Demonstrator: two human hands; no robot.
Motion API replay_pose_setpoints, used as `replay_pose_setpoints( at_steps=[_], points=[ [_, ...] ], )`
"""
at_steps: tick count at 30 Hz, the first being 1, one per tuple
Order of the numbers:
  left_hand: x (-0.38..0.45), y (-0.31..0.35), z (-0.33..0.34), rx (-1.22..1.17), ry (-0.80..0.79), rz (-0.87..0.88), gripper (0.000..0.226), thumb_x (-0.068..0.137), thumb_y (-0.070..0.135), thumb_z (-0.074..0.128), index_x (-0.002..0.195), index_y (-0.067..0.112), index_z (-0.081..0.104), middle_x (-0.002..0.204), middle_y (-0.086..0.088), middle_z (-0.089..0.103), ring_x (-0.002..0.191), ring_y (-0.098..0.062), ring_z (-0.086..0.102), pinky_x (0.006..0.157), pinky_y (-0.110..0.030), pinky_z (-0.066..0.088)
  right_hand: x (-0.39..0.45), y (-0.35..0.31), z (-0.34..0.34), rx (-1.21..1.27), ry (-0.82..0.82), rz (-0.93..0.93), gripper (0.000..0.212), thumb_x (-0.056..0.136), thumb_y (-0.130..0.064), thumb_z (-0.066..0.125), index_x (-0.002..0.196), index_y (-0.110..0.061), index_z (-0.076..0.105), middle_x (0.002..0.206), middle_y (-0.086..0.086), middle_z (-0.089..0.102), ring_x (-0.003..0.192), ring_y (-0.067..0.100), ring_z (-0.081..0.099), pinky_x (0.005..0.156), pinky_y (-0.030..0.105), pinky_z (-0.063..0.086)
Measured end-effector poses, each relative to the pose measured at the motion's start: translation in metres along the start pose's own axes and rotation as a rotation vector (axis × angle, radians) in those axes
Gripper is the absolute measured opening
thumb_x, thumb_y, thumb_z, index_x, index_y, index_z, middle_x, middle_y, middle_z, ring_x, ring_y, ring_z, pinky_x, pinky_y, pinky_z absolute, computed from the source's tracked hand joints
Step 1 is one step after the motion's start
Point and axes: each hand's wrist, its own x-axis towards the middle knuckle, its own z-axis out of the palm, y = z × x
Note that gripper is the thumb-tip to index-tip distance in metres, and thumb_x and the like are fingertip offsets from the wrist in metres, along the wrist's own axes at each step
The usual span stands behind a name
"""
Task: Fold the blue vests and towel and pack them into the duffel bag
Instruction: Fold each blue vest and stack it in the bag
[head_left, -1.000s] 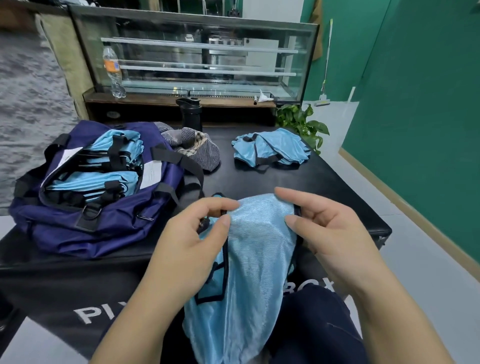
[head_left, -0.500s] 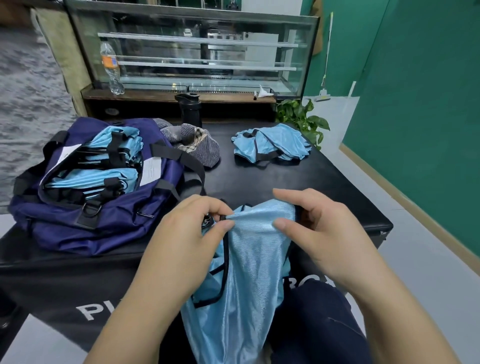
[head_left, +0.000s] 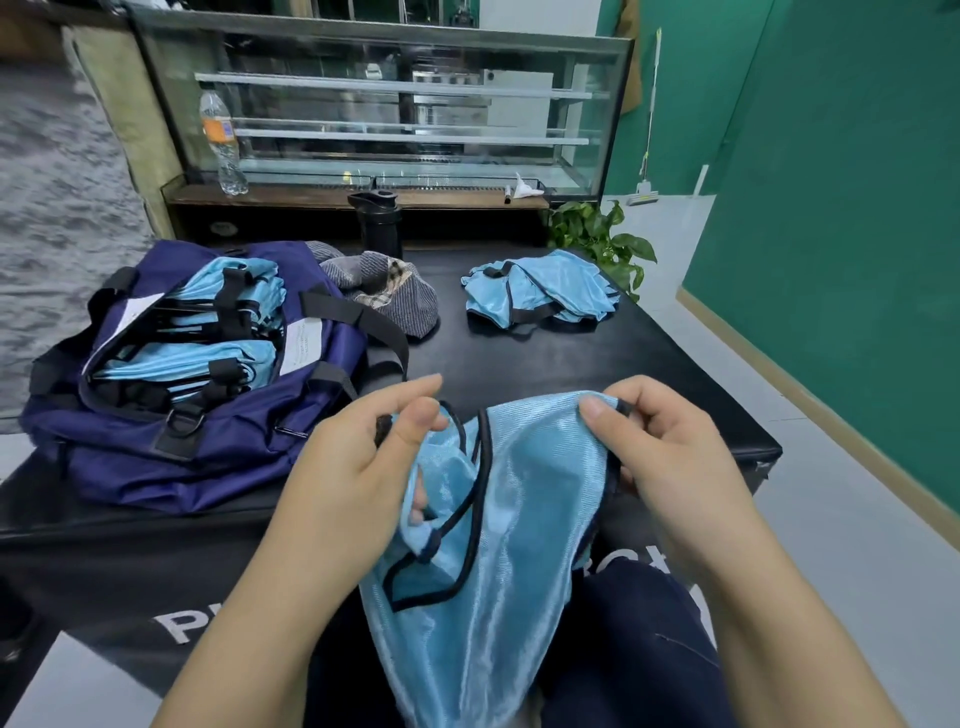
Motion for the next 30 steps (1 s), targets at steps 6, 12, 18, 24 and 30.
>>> replay_pose_setpoints(
  at_steps=[6,12,18,24,30],
  points=[
    [0.001,-0.004,-0.012,0.256,-0.025,0.134,0.041,0.090,0.054,0.038,0.109,0.031,0.066,0.070,0.034,0.056,0.073,0.019,0.051,0.069,-0.001,0.033,0.001,-0.001,-0.003,0.104,0.061,0.083,0.021,0.088,-0.020,0.066,0.069,-0.014,0.059,0.072,0.011,0.048,0.065,0.022,0.040,0.054,0.029,0.033],
    [0.002,-0.009,-0.010,0.326,0.047,0.007,0.018,0.093,0.030,0.052,0.087,0.039,0.066,0.071,0.031,0.061,0.068,0.010,0.054,0.059,-0.002,0.035,0.002,0.003,-0.003,0.077,0.138,0.119,0.026,0.087,-0.020,0.066,0.064,-0.015,0.054,0.068,0.011,0.045,0.060,0.021,0.038,0.056,0.032,0.034],
    [-0.010,0.006,0.014,-0.317,-0.209,-0.303,0.021,0.087,0.015,0.060,0.076,0.027,0.074,0.067,-0.010,0.061,0.053,-0.009,0.056,0.045,-0.020,0.050,-0.009,-0.005,0.008,-0.113,0.173,-0.052,0.021,0.087,-0.020,0.066,0.074,-0.007,0.054,0.059,0.000,0.045,0.046,0.008,0.040,0.046,0.017,0.038],
    [-0.014,0.009,0.025,-0.387,-0.312,-0.240,0.019,0.081,0.003,0.070,0.077,0.021,0.075,0.081,-0.014,0.073,0.074,-0.015,0.070,0.060,-0.022,0.055,-0.020,-0.015,0.025,-0.112,-0.040,-0.147,0.017,0.079,-0.018,0.073,0.068,-0.016,0.061,0.054,-0.011,0.051,0.050,0.002,0.042,0.051,0.014,0.036],
    [-0.014,0.010,0.021,-0.375,-0.342,-0.199,0.021,0.077,-0.003,0.063,0.088,0.014,0.067,0.082,-0.007,0.075,0.078,-0.018,0.073,0.063,-0.020,0.056,-0.020,-0.019,0.017,-0.001,-0.173,-0.108,0.008,0.086,-0.012,0.067,0.082,-0.018,0.070,0.075,-0.004,0.074,0.068,0.004,0.065,0.068,0.019,0.051]
  ],
)
